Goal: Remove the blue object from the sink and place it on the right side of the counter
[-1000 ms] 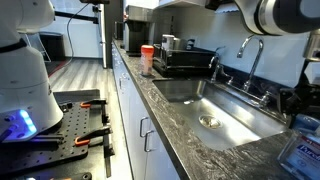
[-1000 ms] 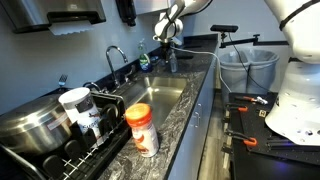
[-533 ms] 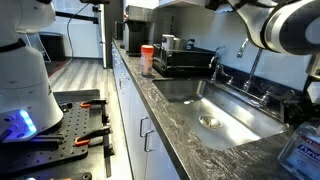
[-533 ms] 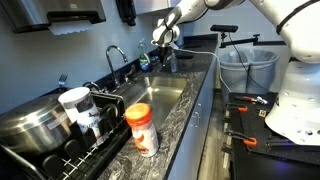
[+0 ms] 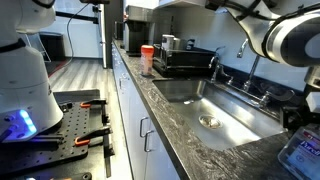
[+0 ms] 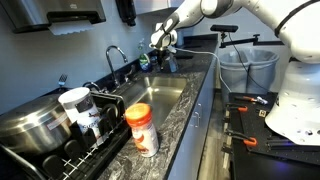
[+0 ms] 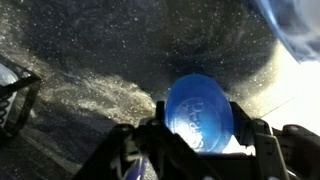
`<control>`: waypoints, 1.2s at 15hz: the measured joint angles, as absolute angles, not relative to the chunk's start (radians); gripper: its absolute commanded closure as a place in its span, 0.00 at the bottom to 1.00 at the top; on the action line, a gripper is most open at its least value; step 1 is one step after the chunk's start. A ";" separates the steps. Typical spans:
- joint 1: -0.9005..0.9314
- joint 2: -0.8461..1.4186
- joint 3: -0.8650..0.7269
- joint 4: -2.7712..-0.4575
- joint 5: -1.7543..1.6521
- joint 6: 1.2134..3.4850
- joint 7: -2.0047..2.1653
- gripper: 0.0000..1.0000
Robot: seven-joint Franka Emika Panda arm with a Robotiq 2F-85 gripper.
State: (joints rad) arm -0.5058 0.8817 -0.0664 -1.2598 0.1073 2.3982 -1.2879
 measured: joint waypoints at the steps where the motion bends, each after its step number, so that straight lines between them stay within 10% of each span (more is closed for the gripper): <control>1: -0.507 0.886 -0.066 -1.252 0.107 2.394 -1.288 0.62; 3: -0.509 0.890 -0.064 -1.243 0.107 2.385 -1.288 0.28; 7: -0.516 0.891 -0.062 -1.241 0.108 2.380 -1.288 0.00; 18: -0.535 0.799 -0.062 -1.285 0.108 2.383 -1.291 0.00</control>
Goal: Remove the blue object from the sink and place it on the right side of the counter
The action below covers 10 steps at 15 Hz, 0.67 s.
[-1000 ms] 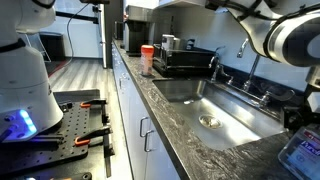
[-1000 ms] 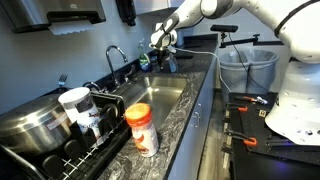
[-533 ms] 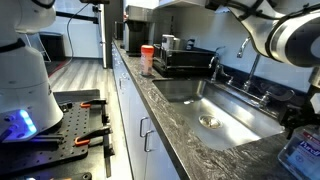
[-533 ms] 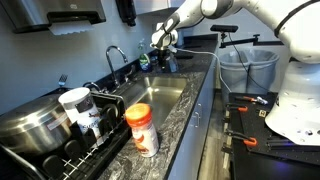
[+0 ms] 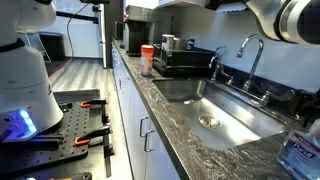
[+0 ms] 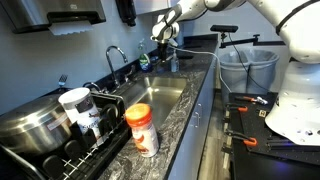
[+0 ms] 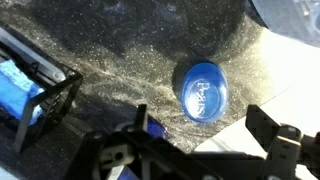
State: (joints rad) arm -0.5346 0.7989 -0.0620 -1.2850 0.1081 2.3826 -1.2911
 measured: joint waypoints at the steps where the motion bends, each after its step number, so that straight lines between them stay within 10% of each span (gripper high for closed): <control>1: -0.534 0.775 -0.062 -1.305 0.108 2.382 -1.292 0.00; 10: -0.485 0.530 -0.060 -1.589 0.093 2.402 -1.356 0.00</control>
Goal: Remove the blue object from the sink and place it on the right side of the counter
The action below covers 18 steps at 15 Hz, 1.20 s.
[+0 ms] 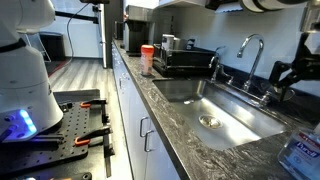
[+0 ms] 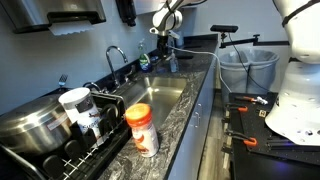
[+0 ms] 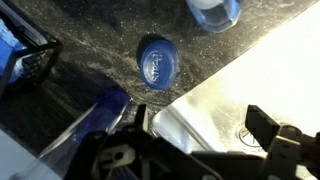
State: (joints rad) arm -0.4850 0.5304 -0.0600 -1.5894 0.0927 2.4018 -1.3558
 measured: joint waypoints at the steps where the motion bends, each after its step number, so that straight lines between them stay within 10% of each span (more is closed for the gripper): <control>1: -0.476 0.501 -0.060 -1.631 0.091 2.411 -1.369 0.00; 18: -0.382 0.195 -0.079 -2.102 0.070 2.534 -1.423 0.00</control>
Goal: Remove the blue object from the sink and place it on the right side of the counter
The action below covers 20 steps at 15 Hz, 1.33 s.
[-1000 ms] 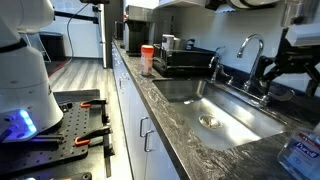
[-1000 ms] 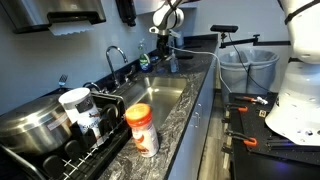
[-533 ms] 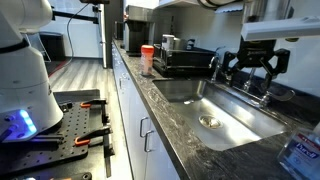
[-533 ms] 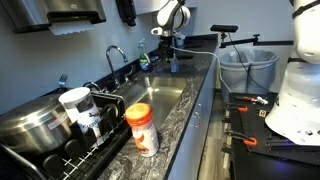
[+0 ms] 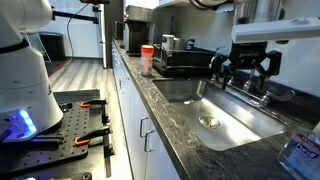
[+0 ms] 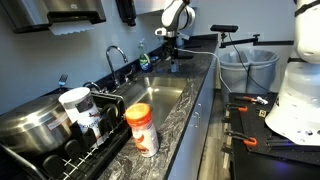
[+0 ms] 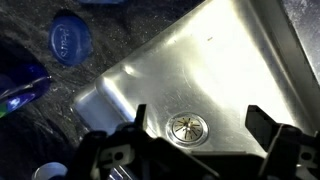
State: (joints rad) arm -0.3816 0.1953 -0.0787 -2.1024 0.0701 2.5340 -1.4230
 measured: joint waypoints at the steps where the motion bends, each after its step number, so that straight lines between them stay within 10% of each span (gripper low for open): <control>1: -0.376 0.197 -0.087 -2.103 0.072 2.529 -1.398 0.00; 20: -0.175 -0.033 -0.121 -2.356 0.049 2.337 -0.524 0.00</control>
State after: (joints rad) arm -0.1746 -0.0333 -0.1210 -2.3564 0.0492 2.3371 -0.5239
